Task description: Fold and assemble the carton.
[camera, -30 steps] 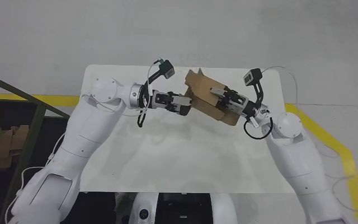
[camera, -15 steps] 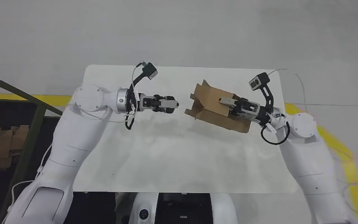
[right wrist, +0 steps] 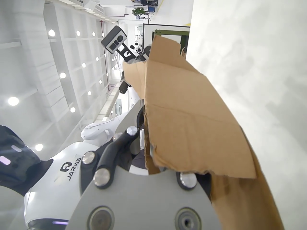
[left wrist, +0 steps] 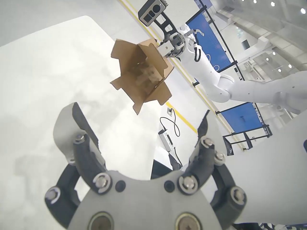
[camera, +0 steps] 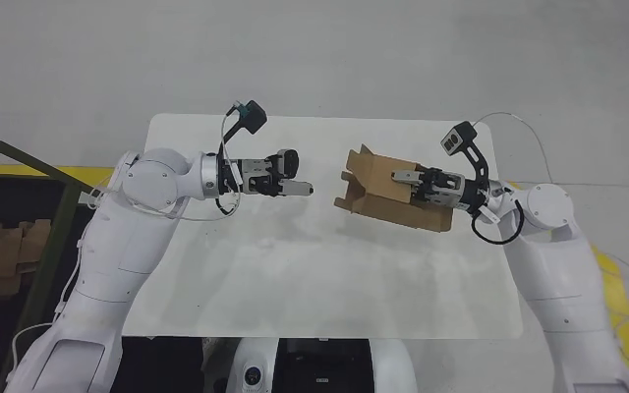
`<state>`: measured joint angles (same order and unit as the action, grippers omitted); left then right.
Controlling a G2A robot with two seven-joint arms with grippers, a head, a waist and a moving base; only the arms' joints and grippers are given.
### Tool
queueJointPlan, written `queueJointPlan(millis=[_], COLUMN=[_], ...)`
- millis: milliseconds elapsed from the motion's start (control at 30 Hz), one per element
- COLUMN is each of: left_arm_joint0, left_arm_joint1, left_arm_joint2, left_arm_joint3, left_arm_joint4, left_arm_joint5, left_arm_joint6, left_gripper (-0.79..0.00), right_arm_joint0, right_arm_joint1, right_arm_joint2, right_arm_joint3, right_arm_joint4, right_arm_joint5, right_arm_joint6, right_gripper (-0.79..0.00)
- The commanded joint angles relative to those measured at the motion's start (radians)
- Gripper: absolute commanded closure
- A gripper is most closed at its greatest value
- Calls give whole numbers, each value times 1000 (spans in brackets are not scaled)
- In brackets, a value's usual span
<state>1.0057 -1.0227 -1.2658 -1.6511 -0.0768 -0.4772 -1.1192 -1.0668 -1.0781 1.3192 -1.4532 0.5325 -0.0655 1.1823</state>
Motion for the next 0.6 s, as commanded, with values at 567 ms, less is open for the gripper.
queueJointPlan(millis=[567], left_arm_joint0=[19], left_arm_joint1=[-5], left_arm_joint2=[-8], left_arm_joint3=[34], left_arm_joint4=[9], left_arm_joint5=[-67], left_arm_joint6=[151], left_gripper=[-785], right_arm_joint0=[1], right_arm_joint1=[0], right_arm_joint2=[-1], right_arm_joint3=[1], right_arm_joint4=[1], right_arm_joint5=[-1], right_arm_joint6=[0], right_gripper=[0])
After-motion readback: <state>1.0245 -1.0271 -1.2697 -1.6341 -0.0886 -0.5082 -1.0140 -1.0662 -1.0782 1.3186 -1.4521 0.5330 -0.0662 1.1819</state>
